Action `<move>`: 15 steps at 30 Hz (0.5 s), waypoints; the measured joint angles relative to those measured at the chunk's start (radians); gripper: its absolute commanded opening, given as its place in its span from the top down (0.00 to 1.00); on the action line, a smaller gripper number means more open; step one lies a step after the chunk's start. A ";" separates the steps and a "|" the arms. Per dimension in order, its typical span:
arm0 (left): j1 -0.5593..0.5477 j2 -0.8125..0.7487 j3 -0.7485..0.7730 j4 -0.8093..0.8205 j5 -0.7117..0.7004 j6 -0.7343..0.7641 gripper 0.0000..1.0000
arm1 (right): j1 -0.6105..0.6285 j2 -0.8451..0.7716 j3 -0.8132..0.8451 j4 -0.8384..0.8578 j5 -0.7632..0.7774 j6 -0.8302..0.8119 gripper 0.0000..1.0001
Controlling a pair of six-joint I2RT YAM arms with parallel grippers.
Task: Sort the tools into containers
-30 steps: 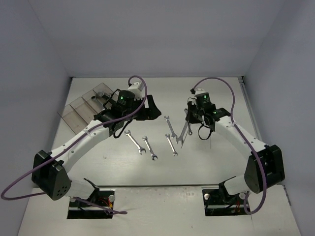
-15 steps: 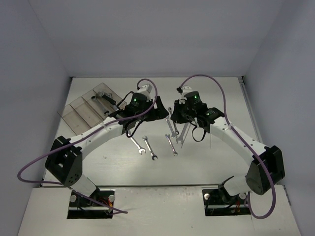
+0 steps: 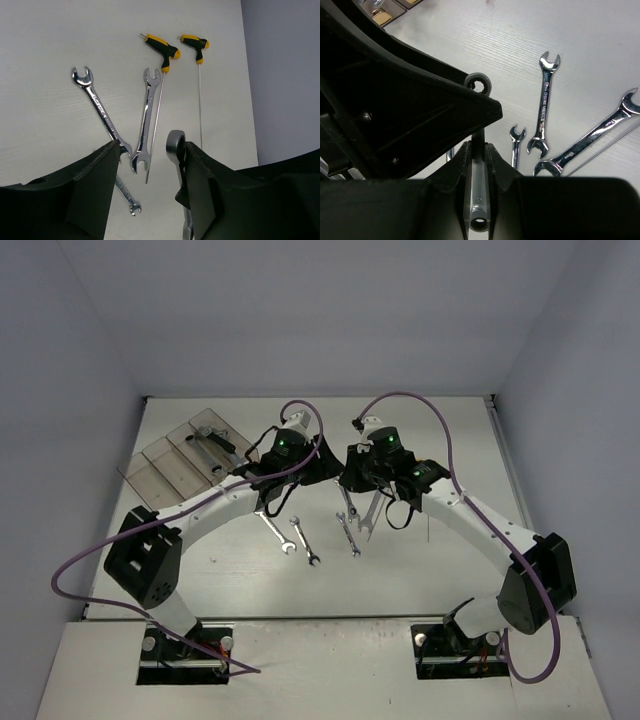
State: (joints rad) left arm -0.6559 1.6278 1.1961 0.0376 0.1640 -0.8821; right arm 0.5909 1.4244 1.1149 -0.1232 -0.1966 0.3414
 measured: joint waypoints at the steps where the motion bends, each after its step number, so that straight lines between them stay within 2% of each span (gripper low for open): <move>1: 0.000 0.005 0.000 0.002 0.003 -0.007 0.66 | 0.000 0.001 0.000 -0.001 0.000 0.000 1.00; 5: -0.007 0.015 0.000 0.022 0.020 -0.029 0.99 | 0.001 0.015 0.000 0.001 -0.004 0.005 1.00; 10: -0.014 0.023 0.002 0.041 0.037 -0.049 1.00 | 0.007 0.028 0.000 0.003 -0.003 0.015 0.98; 11: -0.013 0.023 0.002 0.042 0.038 -0.050 1.00 | 0.008 0.029 0.000 0.005 -0.003 0.017 0.92; 13: -0.013 0.024 0.002 0.043 0.041 -0.051 1.00 | 0.011 0.029 0.000 0.007 -0.002 0.021 0.71; 15: -0.008 0.024 0.002 0.042 0.038 -0.051 1.00 | 0.012 0.029 0.001 0.002 0.002 0.020 0.58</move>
State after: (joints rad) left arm -0.6641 1.6516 1.1984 0.0794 0.2018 -0.9334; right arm 0.6028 1.4533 1.1158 -0.1209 -0.1944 0.3610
